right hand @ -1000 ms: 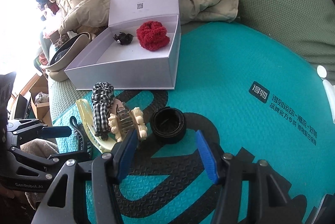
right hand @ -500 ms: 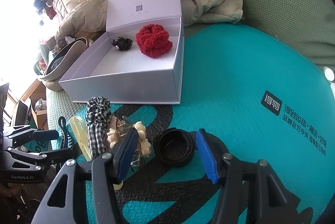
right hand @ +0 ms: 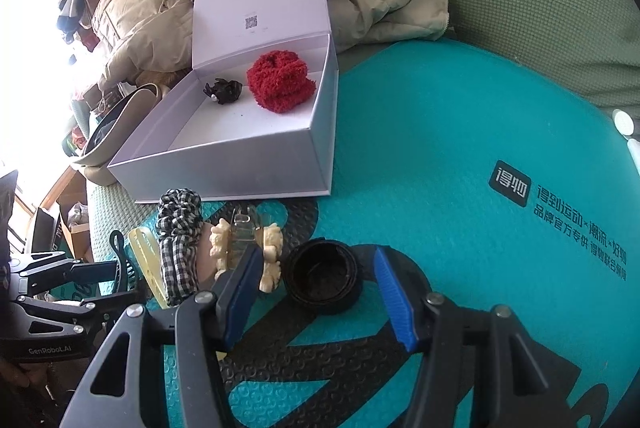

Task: Organize objects
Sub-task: 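Grasp the black hair tie with the right tool while the left tool grasps the black comb clip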

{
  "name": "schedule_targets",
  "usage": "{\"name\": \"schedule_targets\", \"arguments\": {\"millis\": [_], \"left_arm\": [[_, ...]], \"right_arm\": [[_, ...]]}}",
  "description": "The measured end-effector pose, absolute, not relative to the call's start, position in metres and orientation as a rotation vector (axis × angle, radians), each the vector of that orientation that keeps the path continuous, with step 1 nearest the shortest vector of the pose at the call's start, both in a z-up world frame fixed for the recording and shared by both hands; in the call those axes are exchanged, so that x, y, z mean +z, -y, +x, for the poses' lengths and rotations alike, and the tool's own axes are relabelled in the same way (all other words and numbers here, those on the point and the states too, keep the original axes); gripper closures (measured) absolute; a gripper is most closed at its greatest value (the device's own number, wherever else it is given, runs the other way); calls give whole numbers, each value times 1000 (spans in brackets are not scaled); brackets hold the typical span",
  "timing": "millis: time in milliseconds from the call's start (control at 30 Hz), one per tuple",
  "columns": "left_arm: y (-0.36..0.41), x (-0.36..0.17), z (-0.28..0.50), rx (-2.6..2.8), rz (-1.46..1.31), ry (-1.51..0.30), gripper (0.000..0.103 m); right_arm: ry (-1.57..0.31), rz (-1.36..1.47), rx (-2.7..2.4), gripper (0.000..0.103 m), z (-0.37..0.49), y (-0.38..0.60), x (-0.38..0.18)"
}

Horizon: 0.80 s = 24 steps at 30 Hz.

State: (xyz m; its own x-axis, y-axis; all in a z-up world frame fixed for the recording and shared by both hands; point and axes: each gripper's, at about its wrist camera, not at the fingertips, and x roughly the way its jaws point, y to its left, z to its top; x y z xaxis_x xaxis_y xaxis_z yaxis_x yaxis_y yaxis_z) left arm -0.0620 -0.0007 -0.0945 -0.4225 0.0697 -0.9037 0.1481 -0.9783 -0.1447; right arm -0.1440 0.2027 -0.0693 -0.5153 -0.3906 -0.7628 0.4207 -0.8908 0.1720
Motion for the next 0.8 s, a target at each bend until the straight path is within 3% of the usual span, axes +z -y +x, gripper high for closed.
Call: {"name": "schedule_targets", "arguments": {"millis": [300,433,533,800], "left_arm": [[9,-95,-71,-2624,1660,-333,78],[9,-95,-77,-2641,1678,-329,79],[11,-95,-81,-2638,1699,-319,79],[14,-90,-91,-2660,1718,-295,79]], "right_arm": [[-84,1232,-2405,45,-142,-207,-76],[-84,1244,-2400,45,-147,-201,-81],[-96,1271,-2385,58,-150,-197,-85],[-75,1280,-2411,59,-146,-198,-82]]}}
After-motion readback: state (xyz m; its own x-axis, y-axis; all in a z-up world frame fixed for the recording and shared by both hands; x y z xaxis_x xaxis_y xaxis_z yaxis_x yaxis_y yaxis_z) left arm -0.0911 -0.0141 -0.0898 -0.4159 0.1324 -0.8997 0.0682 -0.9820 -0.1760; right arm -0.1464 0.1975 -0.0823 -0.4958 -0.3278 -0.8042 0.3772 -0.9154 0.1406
